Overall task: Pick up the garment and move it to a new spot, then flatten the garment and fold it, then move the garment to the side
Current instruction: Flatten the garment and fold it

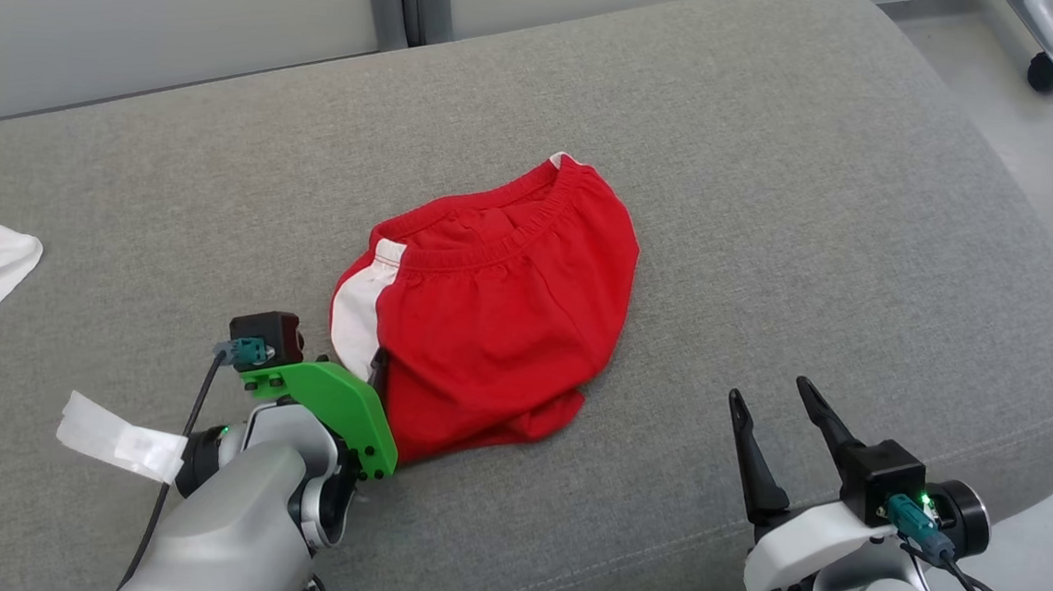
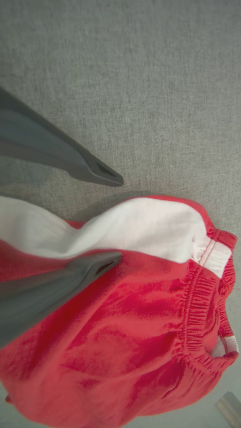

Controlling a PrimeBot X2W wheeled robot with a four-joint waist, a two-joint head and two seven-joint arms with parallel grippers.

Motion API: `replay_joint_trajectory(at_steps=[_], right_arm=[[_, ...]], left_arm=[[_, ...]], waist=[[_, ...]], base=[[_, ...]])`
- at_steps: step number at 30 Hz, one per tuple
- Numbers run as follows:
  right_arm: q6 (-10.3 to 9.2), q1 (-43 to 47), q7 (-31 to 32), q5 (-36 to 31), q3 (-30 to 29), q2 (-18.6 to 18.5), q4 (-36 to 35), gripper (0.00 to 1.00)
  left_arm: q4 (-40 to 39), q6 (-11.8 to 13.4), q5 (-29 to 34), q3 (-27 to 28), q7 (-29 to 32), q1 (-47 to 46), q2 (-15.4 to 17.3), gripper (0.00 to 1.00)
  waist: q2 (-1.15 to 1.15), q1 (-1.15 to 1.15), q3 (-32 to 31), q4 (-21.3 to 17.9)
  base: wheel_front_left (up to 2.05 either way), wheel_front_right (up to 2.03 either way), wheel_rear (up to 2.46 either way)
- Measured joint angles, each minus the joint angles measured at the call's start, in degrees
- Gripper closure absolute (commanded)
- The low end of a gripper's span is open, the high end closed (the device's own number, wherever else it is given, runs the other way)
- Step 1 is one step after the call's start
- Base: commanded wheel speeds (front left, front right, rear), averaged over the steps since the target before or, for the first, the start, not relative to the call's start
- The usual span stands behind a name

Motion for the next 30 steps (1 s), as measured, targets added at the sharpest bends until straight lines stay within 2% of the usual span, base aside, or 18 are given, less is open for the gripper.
replay_joint_trajectory(at_steps=[4, 6, 7, 14, 20, 24, 30], right_arm=[[0.00, -0.19, -0.12, 0.09, -0.04, 0.00, 0.43, 0.00], [0.00, -0.45, -0.26, 0.18, -0.03, 0.00, 0.54, 0.00], [0.00, -0.60, -0.31, 0.19, -0.03, 0.00, 0.59, 0.00], [-0.01, -0.74, -0.55, 0.25, -0.48, 0.00, 0.93, 0.00], [0.00, -0.73, -0.64, 0.26, -1.02, 0.00, 1.03, 0.00], [0.00, -0.72, -0.79, 0.29, -1.03, 0.00, 1.12, 0.00], [0.00, -0.73, -0.88, 0.42, -0.98, 0.01, 1.29, 0.00]], left_arm=[[2.29, -2.27, -0.80, 0.13, 0.74, -0.46, -1.36, 0.00], [3.26, -3.01, -0.81, 0.12, -0.14, -0.87, -1.74, 0.64], [3.88, -3.33, -0.68, 0.04, -0.77, -1.20, -1.79, 1.00], [6.70, -3.80, 2.19, -1.25, -5.15, -4.47, -1.40, 1.00], [7.26, -3.38, 7.20, -2.59, -7.81, -11.54, 1.22, 1.00], [4.91, -2.41, 12.15, -3.85, -8.34, -17.55, 2.46, 1.00], [-3.83, 0.85, 22.24, -3.33, -8.54, -25.24, 4.80, 1.00]], waist=[[0.00, 0.00, 0.59, -1.15], [0.00, 0.00, 0.70, -1.61], [0.00, 0.00, 0.71, -1.79], [0.00, 0.00, 0.15, -1.92], [0.00, 0.00, -0.49, -1.30], [0.00, 0.00, -0.96, -0.99], [0.00, 0.00, -1.39, -1.24]], base=[[0.00, 0.00, 0.00], [0.00, 0.00, 0.00], [0.00, 0.00, 0.00], [0.00, 0.00, 0.00], [0.00, 0.00, 0.00], [0.00, 0.00, 0.00], [0.00, 0.00, 0.00]])
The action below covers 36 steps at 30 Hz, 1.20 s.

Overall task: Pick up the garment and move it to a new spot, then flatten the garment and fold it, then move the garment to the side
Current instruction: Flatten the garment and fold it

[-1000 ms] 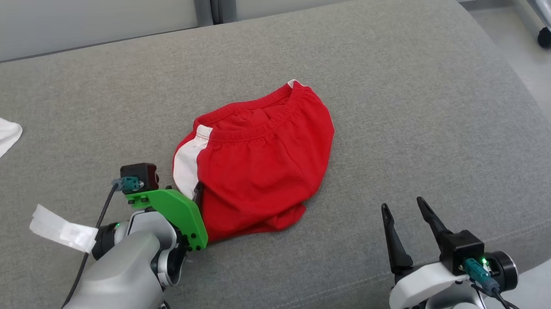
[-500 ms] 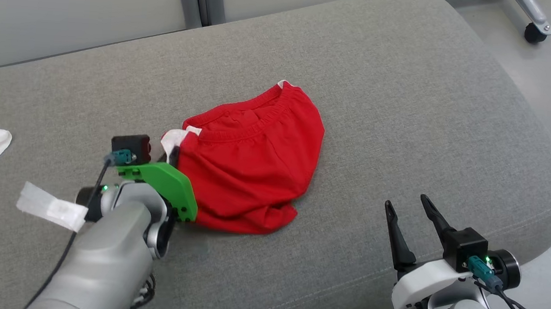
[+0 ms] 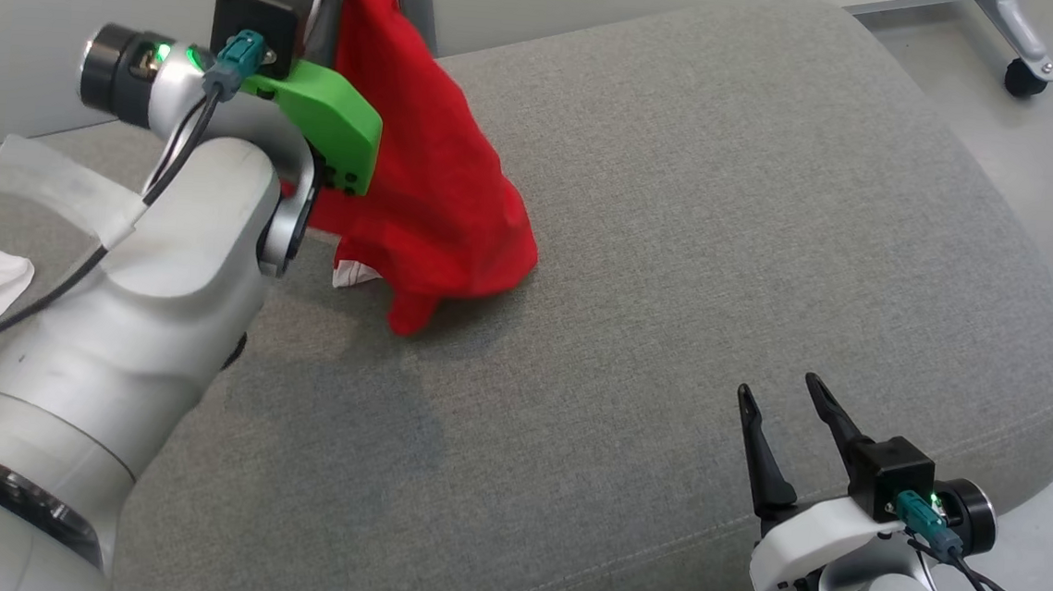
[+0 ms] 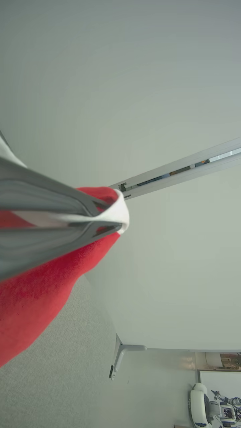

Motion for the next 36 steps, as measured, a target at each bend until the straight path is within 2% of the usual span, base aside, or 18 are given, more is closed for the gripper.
replay_joint_trajectory(at_steps=[4, 6, 9, 12, 15, 21, 30, 36], right_arm=[[0.00, -0.02, -0.01, 0.00, -0.03, 0.00, 0.09, 0.00], [0.00, -0.03, -0.15, 0.01, -0.04, -0.02, 0.09, 0.00], [0.00, -0.05, -0.18, 0.12, -0.05, -0.03, 0.10, 0.00], [0.00, -0.10, -0.25, 0.26, -0.03, 0.00, 0.20, 0.00], [0.00, -0.10, -0.44, 0.18, -0.49, -0.02, 0.34, 0.00], [0.00, -0.09, -0.49, 0.10, -0.11, -0.01, 0.89, 0.00], [0.00, -0.38, -0.48, 0.29, 1.31, -0.01, 0.94, 0.00], [0.00, -0.42, -0.42, 0.38, 2.03, -0.01, 1.21, 0.00]], left_arm=[[-3.01, 2.02, 7.77, -2.09, -0.07, -3.59, 2.18, 1.00], [-3.11, 2.11, 10.59, -3.68, -0.07, -4.61, 2.81, 1.00], [-2.40, 2.00, 11.41, -4.33, -0.14, -4.67, 3.22, 1.00], [-0.35, 1.99, 11.46, -3.39, -0.14, -5.71, 6.47, 1.00], [-0.12, 1.99, 12.36, -3.37, -0.14, -6.99, 7.20, 1.00], [0.51, 0.25, 11.59, -4.33, -0.15, -2.10, 3.57, 1.00], [2.41, -3.79, 9.45, -5.80, -0.14, 7.84, -5.86, 1.00], [4.41, -6.86, 9.46, -8.57, -0.15, 12.77, -8.94, 1.00]], waist=[[0.00, 0.00, -0.09, -0.56], [0.00, 0.00, -0.01, -0.87], [0.00, 0.00, 0.50, -1.16], [0.00, 0.00, 1.14, -1.67], [0.00, 0.00, 1.46, -1.76], [0.00, 0.00, 1.27, -1.01], [0.00, 0.00, 1.51, -1.31], [0.00, 0.00, 1.78, -2.57]], base=[[0.00, 0.00, 0.00], [0.00, 0.00, 0.00], [0.00, 0.00, 0.00], [0.00, 0.00, 0.00], [0.00, 0.00, 0.00], [0.00, 0.00, 0.00], [0.00, 0.00, 0.00], [0.00, 0.00, 0.00]])
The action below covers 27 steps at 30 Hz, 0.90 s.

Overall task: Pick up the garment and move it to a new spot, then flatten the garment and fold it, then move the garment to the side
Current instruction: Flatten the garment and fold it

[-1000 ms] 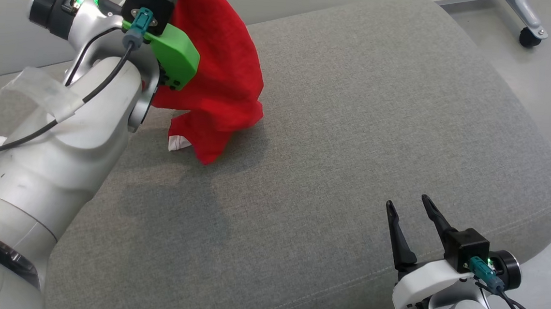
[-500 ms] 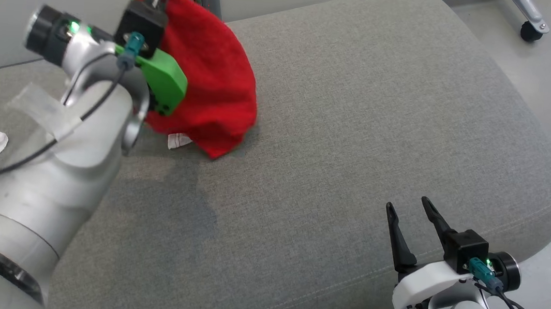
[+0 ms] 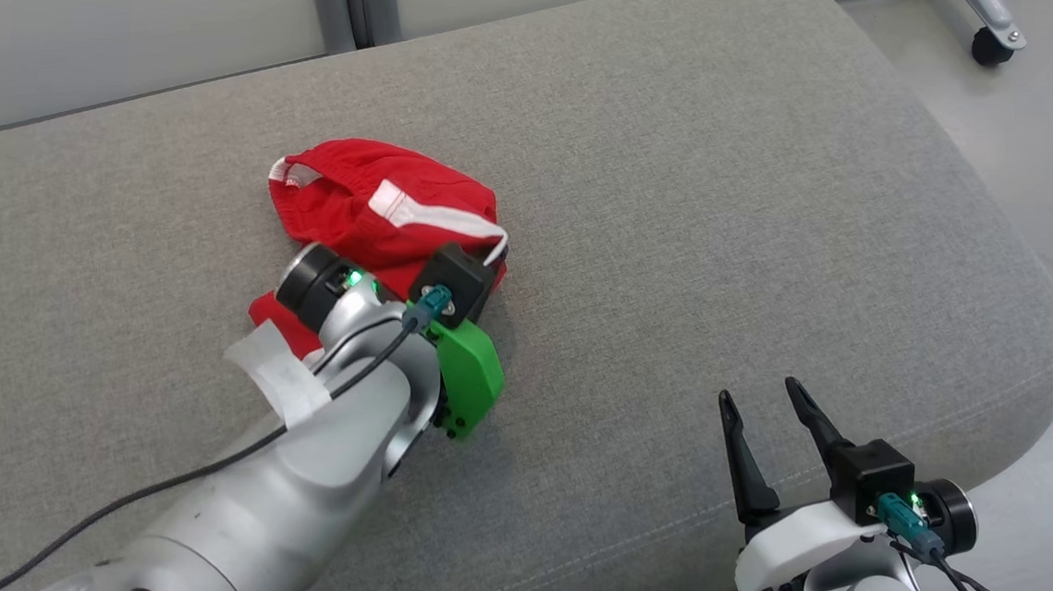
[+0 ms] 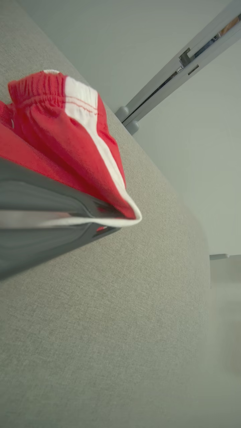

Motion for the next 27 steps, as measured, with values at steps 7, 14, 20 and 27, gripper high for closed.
replay_joint_trajectory(at_steps=[7, 14, 20, 27], right_arm=[[0.00, -0.26, 0.00, 0.21, 0.55, -0.02, 0.04, 0.00], [0.00, -2.75, 0.22, -0.36, 2.42, -0.02, -0.12, 0.00], [0.00, -5.44, 1.41, -1.86, 4.25, -0.67, -0.68, 0.00], [0.00, -7.77, 3.72, -2.12, 6.88, -3.69, -1.83, 0.00]], left_arm=[[1.98, -2.59, -1.66, -3.89, 0.60, 5.32, -0.71, 1.00], [-0.12, -1.68, -5.53, -5.78, 1.92, 8.22, -0.89, 0.56], [-2.80, -0.20, -7.21, -6.80, 1.05, 8.23, -0.87, 0.00], [-7.14, 1.31, -7.34, -7.81, 0.36, 10.26, -0.87, 0.00]], waist=[[0.00, 0.00, 0.95, -1.29], [0.00, 0.00, 1.97, -0.77], [0.00, 0.00, 1.59, 1.80], [0.00, 0.00, 0.36, 7.09]], base=[[0.00, 0.00, 0.00], [0.00, 0.00, 0.00], [0.00, 0.00, 0.00], [0.00, 0.00, 0.00]])
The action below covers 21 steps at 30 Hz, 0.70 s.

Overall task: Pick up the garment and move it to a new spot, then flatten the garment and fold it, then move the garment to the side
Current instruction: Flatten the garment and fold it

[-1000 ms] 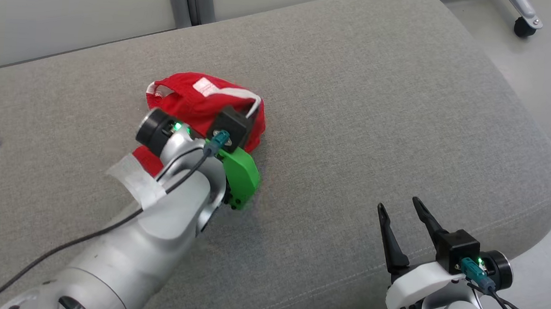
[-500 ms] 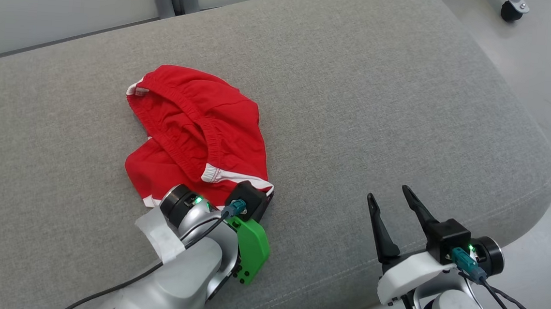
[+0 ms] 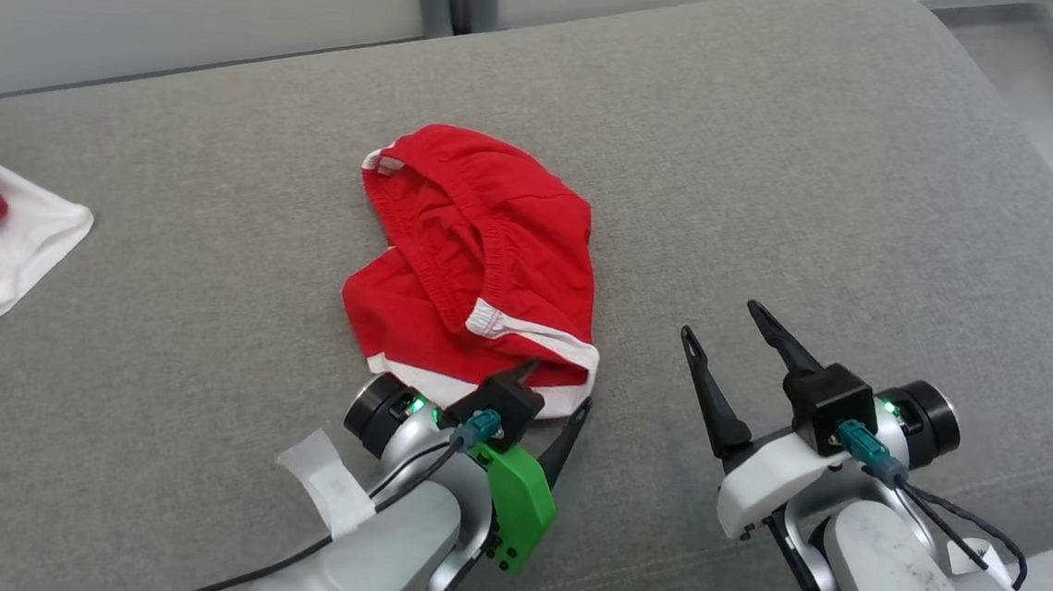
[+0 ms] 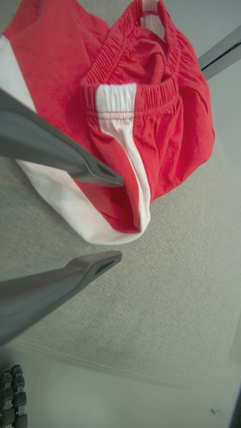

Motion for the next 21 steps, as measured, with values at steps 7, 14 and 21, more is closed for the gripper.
replay_joint_trajectory(at_steps=[7, 14, 21], right_arm=[[0.00, -4.03, 2.89, 1.09, 5.41, -2.94, -0.43, 0.00], [0.02, -11.31, 10.80, 4.09, 17.49, -10.54, 3.30, 0.00], [0.04, -18.70, 17.22, 10.50, 30.85, -18.11, 5.95, 0.00]], left_arm=[[-4.41, 1.75, 1.45, 1.89, -0.19, 4.08, 0.37, 0.00], [-11.99, 4.21, 3.58, 7.17, -0.22, 9.33, 1.98, 0.00], [-17.12, 5.05, 5.82, 11.16, -0.27, 13.05, 1.82, 0.00]], waist=[[0.00, 0.00, -1.15, 5.65], [0.00, 0.00, -2.31, 12.70], [0.00, 0.00, -3.24, 19.60]], base=[[0.00, 0.00, 0.00], [0.00, 0.00, 0.00], [0.00, 0.00, 0.00]])
